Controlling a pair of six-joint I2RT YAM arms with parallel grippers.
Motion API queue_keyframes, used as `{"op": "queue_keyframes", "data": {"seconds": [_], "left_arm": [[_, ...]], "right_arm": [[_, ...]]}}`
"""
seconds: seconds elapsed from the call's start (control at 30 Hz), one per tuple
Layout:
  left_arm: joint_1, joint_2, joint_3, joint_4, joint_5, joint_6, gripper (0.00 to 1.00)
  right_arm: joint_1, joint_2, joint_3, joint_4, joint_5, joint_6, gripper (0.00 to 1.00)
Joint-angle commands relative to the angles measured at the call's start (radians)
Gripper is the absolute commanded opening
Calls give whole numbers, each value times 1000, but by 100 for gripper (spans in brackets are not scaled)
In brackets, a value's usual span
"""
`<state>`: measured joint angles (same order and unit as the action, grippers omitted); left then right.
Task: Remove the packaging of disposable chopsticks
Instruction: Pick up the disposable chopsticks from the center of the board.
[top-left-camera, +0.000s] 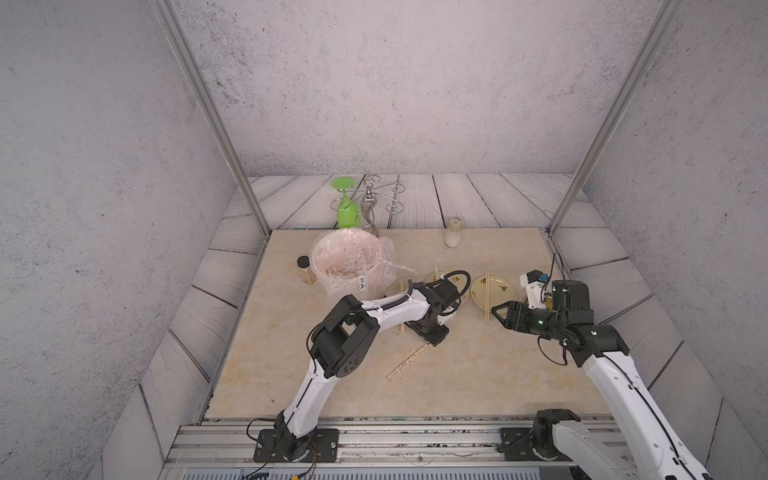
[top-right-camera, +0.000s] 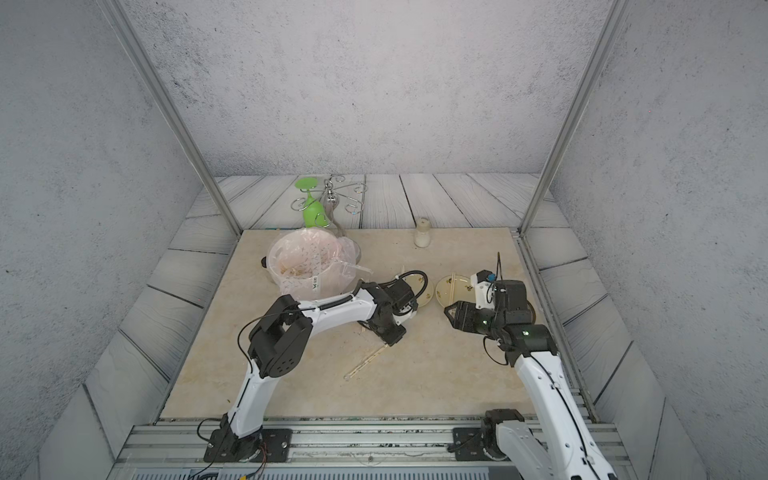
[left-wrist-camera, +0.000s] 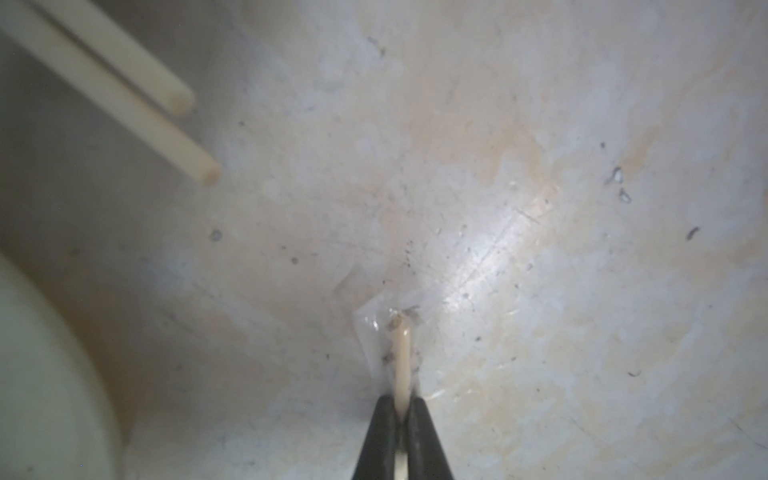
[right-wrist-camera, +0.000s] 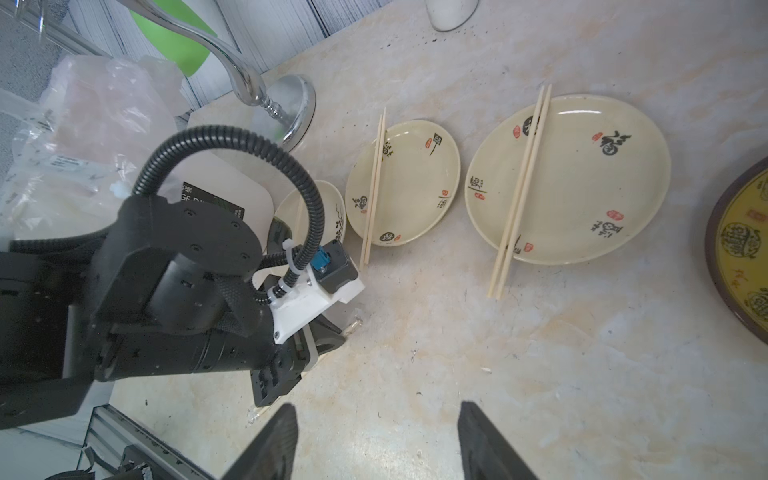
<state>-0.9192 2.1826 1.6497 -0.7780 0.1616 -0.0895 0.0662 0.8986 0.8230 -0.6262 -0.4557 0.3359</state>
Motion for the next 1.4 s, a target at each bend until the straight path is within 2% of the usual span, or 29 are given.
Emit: {"op": "queue_keyframes", "data": {"seconds": [0.0, 0.2, 0.47, 0.63, 0.73, 0.87, 0.93, 1.07, 1.2, 1.37], "left_arm": [[-12, 1, -30, -39, -12, -17, 0], [-15, -109, -45, -41, 16, -48, 0], [-28, -346, -106, -25, 72, -86, 0], [-28, -549, -125, 67, 97, -123, 0], [-27, -679, -168, 216, 63, -185, 0], [-27, -858, -271, 494, 63, -296, 0], [-27, -912, -294, 580, 58, -343, 0], [-27, -979, -300, 661, 30, -401, 0], [-27, -1040, -336, 713, -29, -424, 0], [-27, -1091, -380, 762, -49, -463, 0]], "right_arm": [[3, -20, -6, -6, 8, -10, 63], [3, -31, 14, -16, -28, 17, 62], [2, -86, 18, -7, -125, 79, 62], [4, -159, 7, 120, -316, 128, 61], [26, -227, -4, 267, -414, 153, 64], [96, -293, 21, 346, -362, 153, 65], [131, -300, 20, 417, -341, 189, 65], [257, -272, 48, 490, -274, 183, 64], [412, -190, 126, 427, -215, 86, 64], [576, -98, 192, 376, -116, -8, 65]]}}
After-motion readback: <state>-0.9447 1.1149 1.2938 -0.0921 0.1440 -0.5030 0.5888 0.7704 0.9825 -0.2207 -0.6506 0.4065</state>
